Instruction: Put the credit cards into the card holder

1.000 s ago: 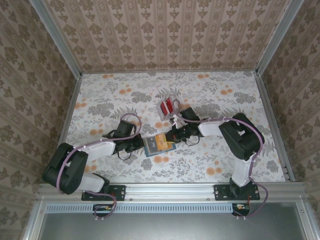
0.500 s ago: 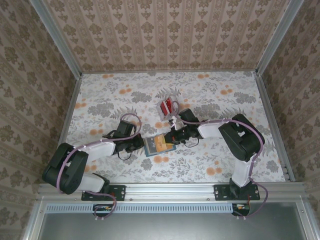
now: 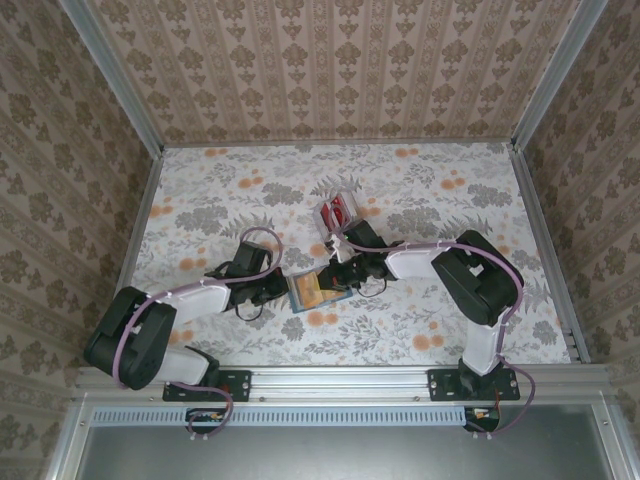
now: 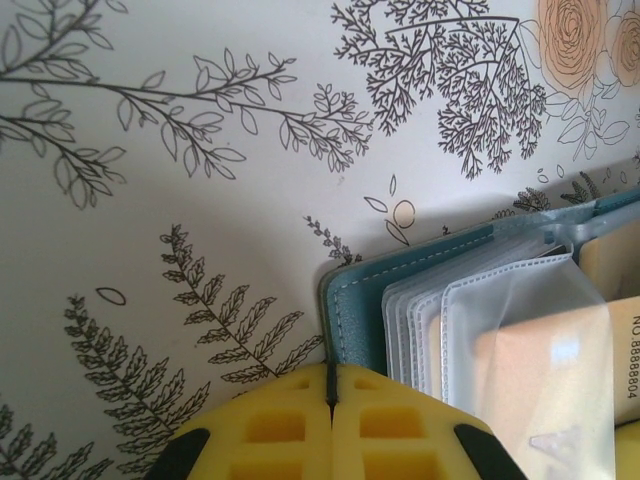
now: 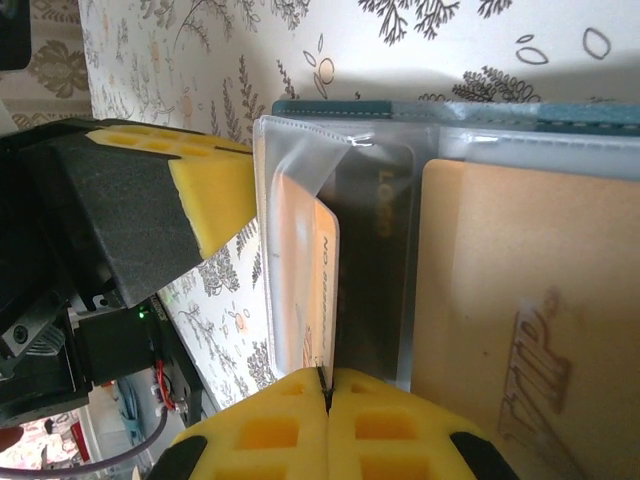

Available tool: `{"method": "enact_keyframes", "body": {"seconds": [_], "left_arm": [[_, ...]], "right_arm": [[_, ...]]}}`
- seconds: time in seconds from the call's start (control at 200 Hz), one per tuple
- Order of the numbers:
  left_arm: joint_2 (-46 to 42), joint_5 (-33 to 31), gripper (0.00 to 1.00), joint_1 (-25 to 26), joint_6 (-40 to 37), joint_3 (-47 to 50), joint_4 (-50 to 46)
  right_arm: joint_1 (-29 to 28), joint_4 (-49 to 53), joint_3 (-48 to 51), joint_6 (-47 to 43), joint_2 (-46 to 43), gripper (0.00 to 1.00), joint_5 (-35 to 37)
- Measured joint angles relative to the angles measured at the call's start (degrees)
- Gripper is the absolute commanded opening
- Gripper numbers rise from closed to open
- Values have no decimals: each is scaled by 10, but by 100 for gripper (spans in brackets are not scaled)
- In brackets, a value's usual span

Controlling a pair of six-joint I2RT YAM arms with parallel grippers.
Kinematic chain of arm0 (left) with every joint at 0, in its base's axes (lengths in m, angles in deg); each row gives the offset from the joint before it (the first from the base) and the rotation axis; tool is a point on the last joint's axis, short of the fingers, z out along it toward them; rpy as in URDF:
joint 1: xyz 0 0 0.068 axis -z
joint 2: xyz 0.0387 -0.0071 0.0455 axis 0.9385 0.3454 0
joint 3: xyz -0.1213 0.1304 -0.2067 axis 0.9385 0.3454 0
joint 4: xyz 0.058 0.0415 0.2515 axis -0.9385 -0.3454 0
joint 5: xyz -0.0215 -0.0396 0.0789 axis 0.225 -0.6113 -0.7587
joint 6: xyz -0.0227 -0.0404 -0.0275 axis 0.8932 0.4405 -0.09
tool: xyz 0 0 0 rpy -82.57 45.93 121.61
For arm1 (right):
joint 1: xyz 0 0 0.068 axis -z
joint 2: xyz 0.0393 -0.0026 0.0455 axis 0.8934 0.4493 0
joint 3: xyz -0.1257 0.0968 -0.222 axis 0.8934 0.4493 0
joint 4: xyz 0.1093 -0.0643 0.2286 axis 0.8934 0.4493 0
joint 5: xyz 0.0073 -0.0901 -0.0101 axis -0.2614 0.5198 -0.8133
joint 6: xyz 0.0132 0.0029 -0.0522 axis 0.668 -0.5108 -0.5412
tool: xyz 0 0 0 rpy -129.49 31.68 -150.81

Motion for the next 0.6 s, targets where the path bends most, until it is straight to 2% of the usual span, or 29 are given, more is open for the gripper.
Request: {"method": "enact_keyframes", "body": {"seconds": [0.305, 0.6], "left_arm": [[0, 0, 4, 0, 0, 0, 0], [0, 0, 3, 0, 0, 0, 0]], "right_arm": [[22, -5, 5, 12, -1, 2, 4], [10, -18, -7, 26, 12, 2, 4]]}}
